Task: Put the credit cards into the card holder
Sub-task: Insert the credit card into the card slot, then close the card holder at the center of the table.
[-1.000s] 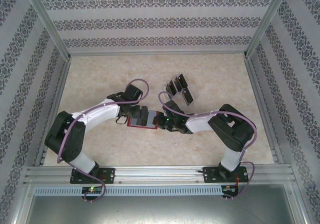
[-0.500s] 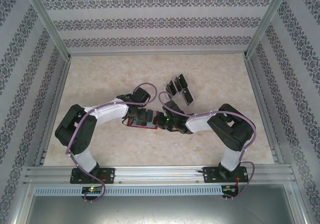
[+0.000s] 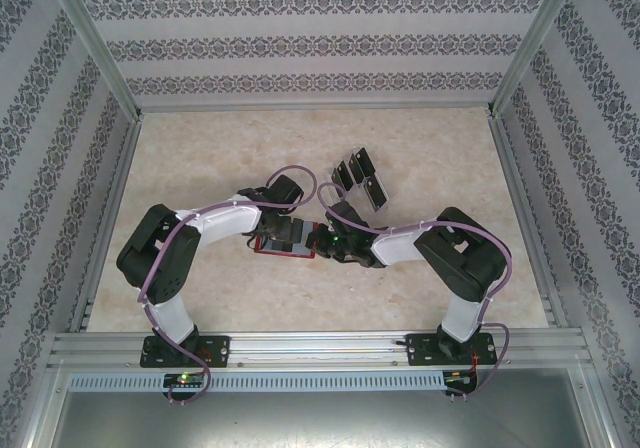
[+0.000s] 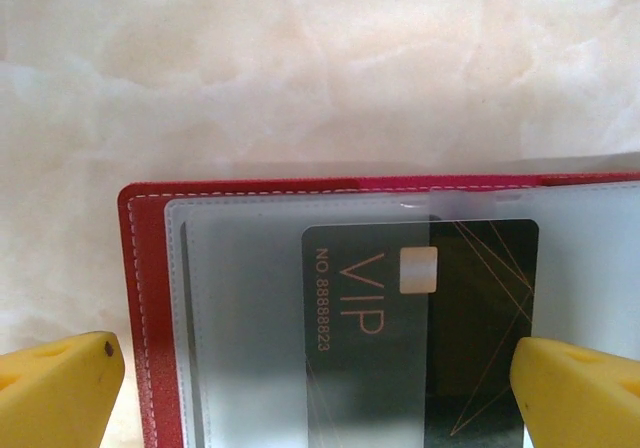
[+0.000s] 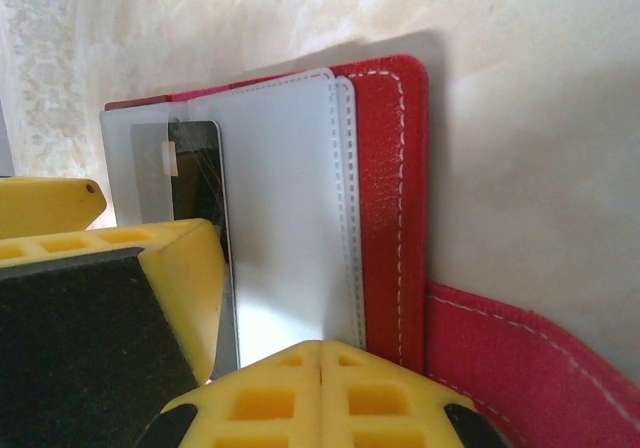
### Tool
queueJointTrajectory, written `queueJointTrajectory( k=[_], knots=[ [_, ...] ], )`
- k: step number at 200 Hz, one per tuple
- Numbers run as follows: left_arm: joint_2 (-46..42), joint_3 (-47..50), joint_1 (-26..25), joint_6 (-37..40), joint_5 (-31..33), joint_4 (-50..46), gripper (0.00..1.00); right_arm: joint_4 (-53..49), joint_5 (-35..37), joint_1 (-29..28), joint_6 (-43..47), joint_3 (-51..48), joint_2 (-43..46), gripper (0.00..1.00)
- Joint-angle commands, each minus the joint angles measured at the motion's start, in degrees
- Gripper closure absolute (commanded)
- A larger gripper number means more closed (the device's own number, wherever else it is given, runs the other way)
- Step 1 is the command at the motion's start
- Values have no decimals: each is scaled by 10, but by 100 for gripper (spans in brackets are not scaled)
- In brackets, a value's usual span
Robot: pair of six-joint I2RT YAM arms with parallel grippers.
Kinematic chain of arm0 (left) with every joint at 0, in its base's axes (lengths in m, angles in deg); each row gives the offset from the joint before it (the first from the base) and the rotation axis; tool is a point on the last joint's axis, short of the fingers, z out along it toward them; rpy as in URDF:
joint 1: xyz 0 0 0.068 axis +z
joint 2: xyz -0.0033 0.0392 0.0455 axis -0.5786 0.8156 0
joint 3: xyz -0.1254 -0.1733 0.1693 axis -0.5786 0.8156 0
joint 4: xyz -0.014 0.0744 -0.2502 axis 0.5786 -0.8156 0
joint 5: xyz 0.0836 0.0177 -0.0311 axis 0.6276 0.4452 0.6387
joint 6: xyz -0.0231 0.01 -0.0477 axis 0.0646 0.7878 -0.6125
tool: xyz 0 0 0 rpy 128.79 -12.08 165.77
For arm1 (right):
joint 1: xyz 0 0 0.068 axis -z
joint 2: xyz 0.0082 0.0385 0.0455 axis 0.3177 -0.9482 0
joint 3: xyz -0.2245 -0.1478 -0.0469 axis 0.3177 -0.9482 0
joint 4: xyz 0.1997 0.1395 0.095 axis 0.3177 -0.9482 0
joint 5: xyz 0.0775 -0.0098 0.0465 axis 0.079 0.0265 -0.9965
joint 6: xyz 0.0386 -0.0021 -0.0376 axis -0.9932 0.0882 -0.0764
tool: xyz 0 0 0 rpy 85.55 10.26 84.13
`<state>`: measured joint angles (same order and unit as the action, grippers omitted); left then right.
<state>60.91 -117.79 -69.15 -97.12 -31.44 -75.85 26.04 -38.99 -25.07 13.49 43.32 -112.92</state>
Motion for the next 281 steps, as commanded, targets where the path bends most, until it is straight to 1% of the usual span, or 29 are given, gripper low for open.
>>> queueJointTrajectory(
  k=[1,123,179,224,248,268,281],
  knots=[
    [6,-5,-3,-3,32,-39,0,-24,25,7,-4,-10,-12,100],
    [-32,25,41,15,44,-50,0,-31,26,10,-4,-8,-15,100],
    [-73,28,42,18,9,-28,0,-31,21,11,-1,-2,-17,100],
    [-102,31,44,0,-6,-17,0,-38,-8,11,20,16,5,100],
    [-106,47,55,-18,-23,-1,0,-81,-18,9,47,40,46,100],
    [-121,74,75,-39,-55,28,0,-149,-3,7,76,62,92,100],
    [-136,96,90,-52,-77,53,0,-197,18,6,95,70,121,92]
  ],
)
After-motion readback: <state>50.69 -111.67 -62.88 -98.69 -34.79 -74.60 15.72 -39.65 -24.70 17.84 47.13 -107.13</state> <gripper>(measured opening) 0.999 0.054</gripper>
